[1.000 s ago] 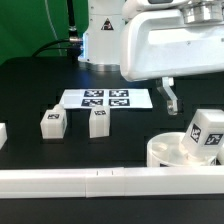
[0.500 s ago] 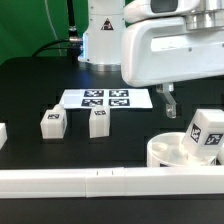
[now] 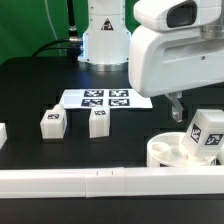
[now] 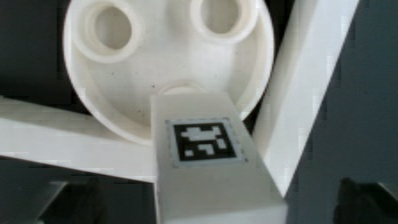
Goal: Assemble stool
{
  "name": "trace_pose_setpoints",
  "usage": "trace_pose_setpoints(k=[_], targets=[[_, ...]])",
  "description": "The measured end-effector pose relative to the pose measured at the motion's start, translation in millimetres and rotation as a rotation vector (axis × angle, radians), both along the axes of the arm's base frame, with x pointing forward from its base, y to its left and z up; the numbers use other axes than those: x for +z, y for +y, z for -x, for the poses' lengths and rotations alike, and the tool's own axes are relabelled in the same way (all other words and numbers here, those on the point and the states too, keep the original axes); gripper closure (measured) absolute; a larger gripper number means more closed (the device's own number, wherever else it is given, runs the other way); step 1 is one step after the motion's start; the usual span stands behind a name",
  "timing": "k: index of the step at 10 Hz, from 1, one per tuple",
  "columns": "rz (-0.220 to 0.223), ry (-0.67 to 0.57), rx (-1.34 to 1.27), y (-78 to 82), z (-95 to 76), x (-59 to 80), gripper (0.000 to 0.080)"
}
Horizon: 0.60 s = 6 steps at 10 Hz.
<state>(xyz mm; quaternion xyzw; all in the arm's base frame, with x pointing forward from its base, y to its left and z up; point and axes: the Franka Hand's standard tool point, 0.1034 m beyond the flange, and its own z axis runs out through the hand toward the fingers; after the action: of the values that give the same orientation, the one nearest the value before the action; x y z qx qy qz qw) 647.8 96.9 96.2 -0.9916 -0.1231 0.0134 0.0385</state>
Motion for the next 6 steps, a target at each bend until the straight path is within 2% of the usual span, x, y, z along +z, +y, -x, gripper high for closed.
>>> trace_pose_setpoints(k=[4, 6], targets=[[-0.001, -0.023, -0.022, 0.3, -3.9, -5.8, 0.0150], [-0.002, -0.025, -0.020, 1.1, -3.6, -6.3, 0.0410]])
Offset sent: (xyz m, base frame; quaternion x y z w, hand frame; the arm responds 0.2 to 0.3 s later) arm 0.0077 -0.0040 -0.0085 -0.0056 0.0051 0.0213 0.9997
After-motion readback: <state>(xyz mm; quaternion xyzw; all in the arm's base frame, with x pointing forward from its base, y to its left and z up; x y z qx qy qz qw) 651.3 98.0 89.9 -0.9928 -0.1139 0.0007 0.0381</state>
